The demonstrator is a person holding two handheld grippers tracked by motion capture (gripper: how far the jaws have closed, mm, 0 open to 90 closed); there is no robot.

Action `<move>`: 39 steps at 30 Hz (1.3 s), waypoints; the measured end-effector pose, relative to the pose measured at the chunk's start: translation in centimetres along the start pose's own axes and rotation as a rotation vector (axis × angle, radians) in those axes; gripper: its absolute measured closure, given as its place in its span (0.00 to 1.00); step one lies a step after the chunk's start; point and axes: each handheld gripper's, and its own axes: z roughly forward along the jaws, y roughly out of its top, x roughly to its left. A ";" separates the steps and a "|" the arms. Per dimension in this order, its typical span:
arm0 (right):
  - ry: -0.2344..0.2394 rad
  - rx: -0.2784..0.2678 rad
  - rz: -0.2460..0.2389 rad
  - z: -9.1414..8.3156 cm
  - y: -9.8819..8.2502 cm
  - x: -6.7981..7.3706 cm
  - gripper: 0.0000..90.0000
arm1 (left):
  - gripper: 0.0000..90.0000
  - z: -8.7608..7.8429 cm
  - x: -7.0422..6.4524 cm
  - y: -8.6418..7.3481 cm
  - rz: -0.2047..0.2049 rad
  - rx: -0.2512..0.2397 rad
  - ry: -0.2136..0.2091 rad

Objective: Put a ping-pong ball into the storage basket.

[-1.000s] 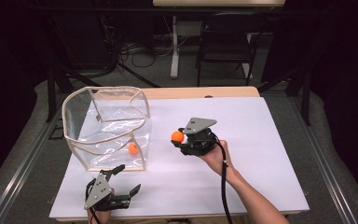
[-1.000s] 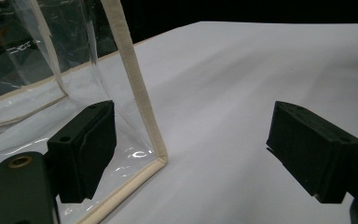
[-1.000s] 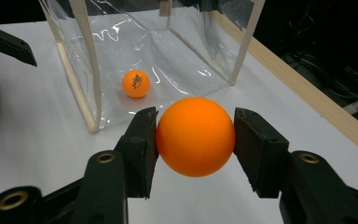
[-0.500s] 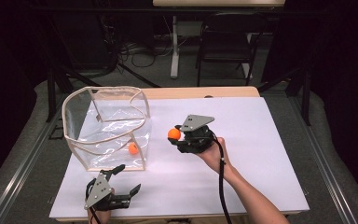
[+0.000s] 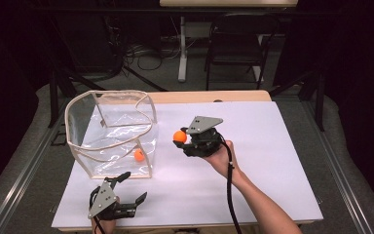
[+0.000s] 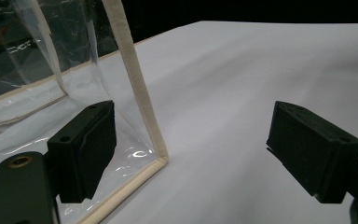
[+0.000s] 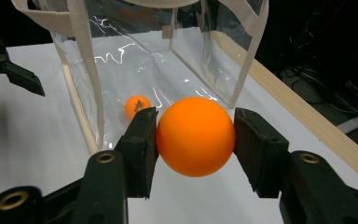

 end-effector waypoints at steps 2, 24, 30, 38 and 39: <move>-0.002 -0.003 -0.002 0.0 0.2 0.0 0.56 | 0.17 0.0 0.0 0.0 0.001 -0.001 -0.001; -0.001 -0.019 -0.014 0.2 1.2 0.0 0.56 | 0.17 0.0 0.0 0.0 0.001 -0.004 -0.001; -0.001 -0.026 -0.016 0.2 1.5 0.0 0.56 | 0.17 0.0 0.0 0.0 0.001 -0.003 -0.001; -0.001 -0.039 -0.017 0.2 2.1 0.0 0.56 | 0.17 0.0 0.0 0.0 0.001 -0.004 0.000; -0.001 -0.041 -0.019 0.2 2.1 0.1 0.56 | 0.17 -0.1 0.0 0.0 0.000 -0.004 -0.001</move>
